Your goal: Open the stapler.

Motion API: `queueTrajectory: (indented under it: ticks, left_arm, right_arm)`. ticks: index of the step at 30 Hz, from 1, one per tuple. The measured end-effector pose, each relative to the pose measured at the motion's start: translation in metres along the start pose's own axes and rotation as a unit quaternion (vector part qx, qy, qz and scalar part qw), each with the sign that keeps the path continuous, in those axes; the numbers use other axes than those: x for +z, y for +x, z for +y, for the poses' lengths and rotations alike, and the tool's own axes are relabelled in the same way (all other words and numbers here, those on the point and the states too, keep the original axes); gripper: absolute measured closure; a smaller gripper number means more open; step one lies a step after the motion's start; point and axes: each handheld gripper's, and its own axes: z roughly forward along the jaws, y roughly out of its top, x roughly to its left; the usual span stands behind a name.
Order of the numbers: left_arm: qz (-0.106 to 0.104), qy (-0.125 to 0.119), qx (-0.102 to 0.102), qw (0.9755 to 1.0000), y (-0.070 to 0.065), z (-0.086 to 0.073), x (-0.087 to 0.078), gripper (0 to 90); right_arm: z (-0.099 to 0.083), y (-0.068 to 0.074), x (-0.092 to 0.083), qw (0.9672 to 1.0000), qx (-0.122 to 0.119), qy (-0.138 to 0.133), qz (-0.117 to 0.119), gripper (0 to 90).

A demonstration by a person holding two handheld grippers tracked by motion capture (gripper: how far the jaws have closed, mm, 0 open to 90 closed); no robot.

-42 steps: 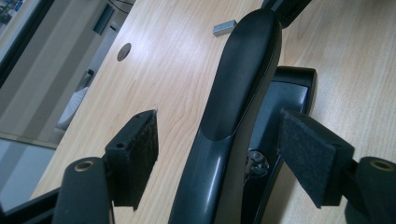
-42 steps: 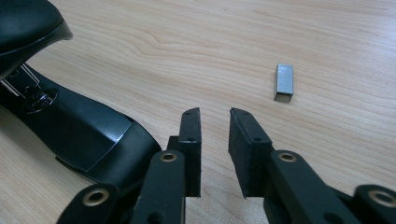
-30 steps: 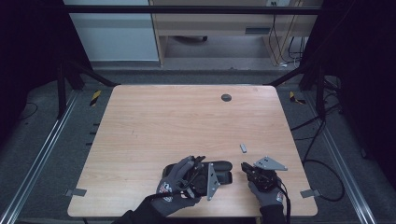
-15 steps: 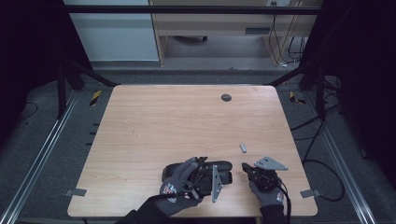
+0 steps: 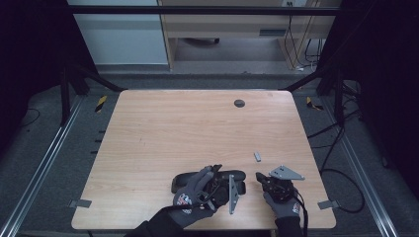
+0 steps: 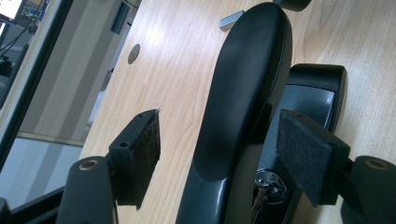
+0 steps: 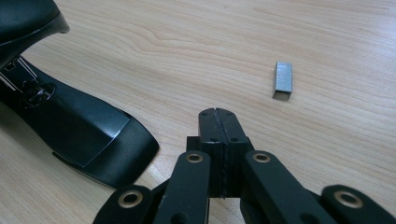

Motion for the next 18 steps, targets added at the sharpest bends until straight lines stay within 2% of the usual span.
queueTrajectory:
  ticks: [1,5,9,10,12,14,15,18]
  left_arm:
    - [0.002,-0.003,-0.004,1.0,-0.001,0.0,0.001,30.3]
    - [0.005,0.004,0.01,0.9999,-0.004,0.002,0.005,30.3]
    - [0.007,0.008,0.011,0.9999,-0.005,0.003,0.008,30.4]
    - [0.009,0.01,0.017,0.9998,-0.005,0.004,0.008,30.5]
    - [0.013,0.003,0.011,0.9998,-0.007,0.004,0.01,30.8]
    - [0.015,0.01,0.02,0.9996,-0.007,0.005,0.01,31.0]
    - [0.015,0.005,0.014,0.9998,-0.008,0.005,0.012,31.2]
    - [0.021,0.006,0.018,0.9996,-0.009,0.006,0.014,31.7]
  right_arm:
    - [0.0,0.0,0.0,1.0,0.0,0.0,0.0,90.0]
    - [0.0,0.0,0.0,1.0,0.002,0.001,0.002,90.0]
    - [0.0,0.0,0.0,1.0,0.001,0.0,0.002,90.0]
    - [0.0,0.0,0.0,1.0,0.002,0.0,0.002,90.0]
    - [0.0,0.0,0.0,1.0,0.001,0.0,0.002,90.0]
    - [0.0,0.0,0.0,1.0,0.004,0.0,0.003,90.0]
    - [0.0,0.0,0.0,1.0,0.004,0.001,0.004,90.0]
    - [0.0,0.0,0.0,1.0,0.004,0.001,0.005,90.0]
